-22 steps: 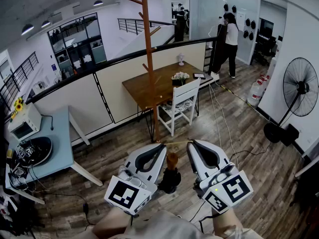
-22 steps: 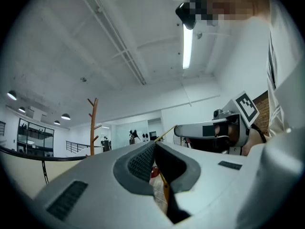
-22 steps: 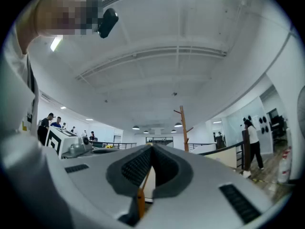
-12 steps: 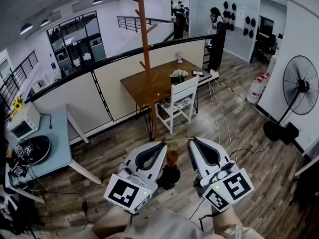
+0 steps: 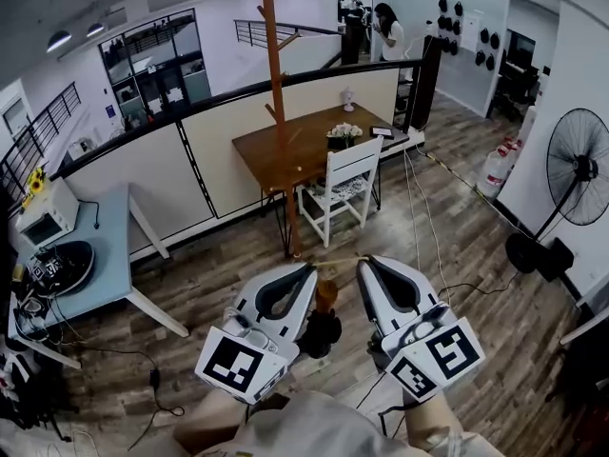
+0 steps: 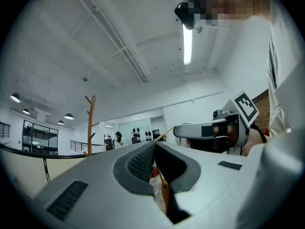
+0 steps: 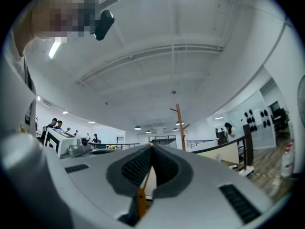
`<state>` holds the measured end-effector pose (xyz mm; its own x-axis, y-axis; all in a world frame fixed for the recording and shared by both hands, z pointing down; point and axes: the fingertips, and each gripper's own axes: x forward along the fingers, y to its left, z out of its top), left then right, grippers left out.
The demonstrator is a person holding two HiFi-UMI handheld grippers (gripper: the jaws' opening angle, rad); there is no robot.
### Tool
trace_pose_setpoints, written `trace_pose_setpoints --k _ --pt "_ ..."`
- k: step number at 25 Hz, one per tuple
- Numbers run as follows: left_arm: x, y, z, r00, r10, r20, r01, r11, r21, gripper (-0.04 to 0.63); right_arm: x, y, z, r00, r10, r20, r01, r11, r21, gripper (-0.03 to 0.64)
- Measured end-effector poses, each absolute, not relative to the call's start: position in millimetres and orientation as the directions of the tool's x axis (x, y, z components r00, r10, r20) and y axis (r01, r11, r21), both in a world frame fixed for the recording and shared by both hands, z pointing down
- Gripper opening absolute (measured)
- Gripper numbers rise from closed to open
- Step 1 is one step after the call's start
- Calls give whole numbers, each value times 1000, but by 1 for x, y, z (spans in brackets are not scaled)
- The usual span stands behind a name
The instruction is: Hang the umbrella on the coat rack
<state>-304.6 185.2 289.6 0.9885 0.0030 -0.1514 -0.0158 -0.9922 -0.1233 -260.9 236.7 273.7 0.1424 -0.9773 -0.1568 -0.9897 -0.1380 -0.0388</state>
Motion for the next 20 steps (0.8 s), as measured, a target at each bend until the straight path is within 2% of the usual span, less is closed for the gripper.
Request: trace_pose_setpoints --k 10,20 --pt "-278 211 318 996 13 -93 3 -994 -107 6 -235 260 299 146 -980 -133 -988 -136 -79 3" --pt "-222 199 327 995 60 -79 52 -994 -99 6 -181 247 307 184 -976 -118 -981 -175 -83 3"
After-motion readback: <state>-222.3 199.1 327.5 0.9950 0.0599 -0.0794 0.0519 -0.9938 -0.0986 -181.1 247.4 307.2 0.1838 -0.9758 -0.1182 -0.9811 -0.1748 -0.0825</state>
